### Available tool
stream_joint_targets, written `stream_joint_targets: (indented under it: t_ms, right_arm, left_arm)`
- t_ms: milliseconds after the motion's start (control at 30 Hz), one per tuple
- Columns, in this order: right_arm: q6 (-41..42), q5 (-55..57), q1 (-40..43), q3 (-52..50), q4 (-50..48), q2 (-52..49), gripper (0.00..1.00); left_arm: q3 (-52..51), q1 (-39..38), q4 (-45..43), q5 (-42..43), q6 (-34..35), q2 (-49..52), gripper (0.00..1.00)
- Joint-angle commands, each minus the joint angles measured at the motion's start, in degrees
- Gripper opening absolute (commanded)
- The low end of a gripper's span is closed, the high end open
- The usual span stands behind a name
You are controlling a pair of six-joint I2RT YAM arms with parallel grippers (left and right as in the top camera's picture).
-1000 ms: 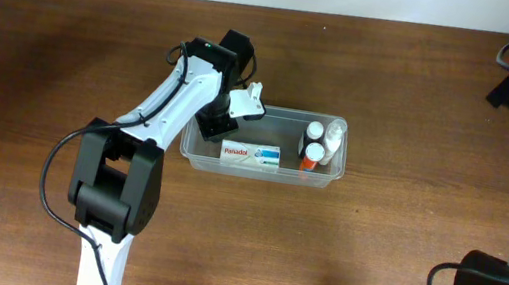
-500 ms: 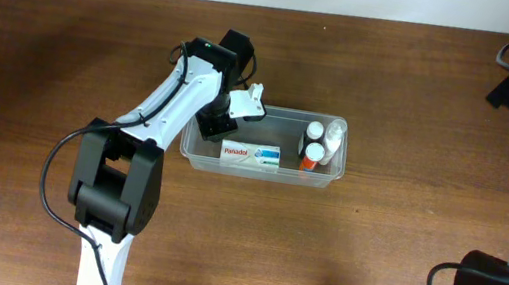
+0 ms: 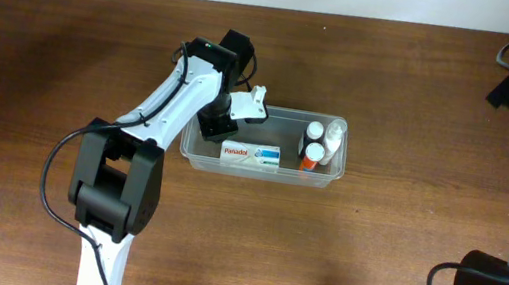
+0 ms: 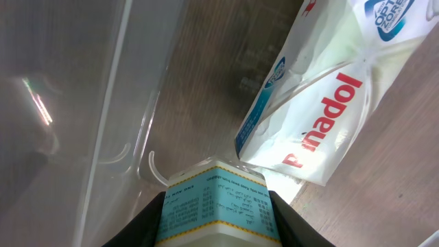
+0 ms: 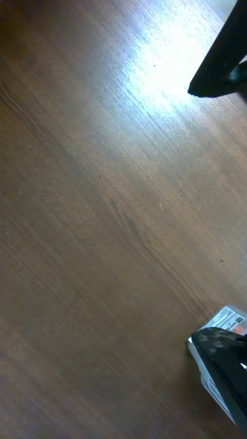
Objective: Pack container
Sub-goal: 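Lower the jar further to the container floor at the left end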
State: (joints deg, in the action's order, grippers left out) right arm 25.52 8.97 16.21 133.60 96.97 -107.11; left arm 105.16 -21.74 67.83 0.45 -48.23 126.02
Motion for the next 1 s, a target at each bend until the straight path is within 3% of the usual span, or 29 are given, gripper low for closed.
stream_joint_targets:
  t_ms: [0,967]
  right_arm:
    - [0.4,0.3,0.3,0.1,0.3,-0.2,0.98]
    - [0.4,0.3,0.3,0.1,0.3,-0.2,0.98]
  left_arm:
    - [-1.1,0.1,-0.3,1.3,-1.2,0.6,0.35]
    - [-5.5,0.1,-5.9,-3.0,1.9,0.6,0.33]
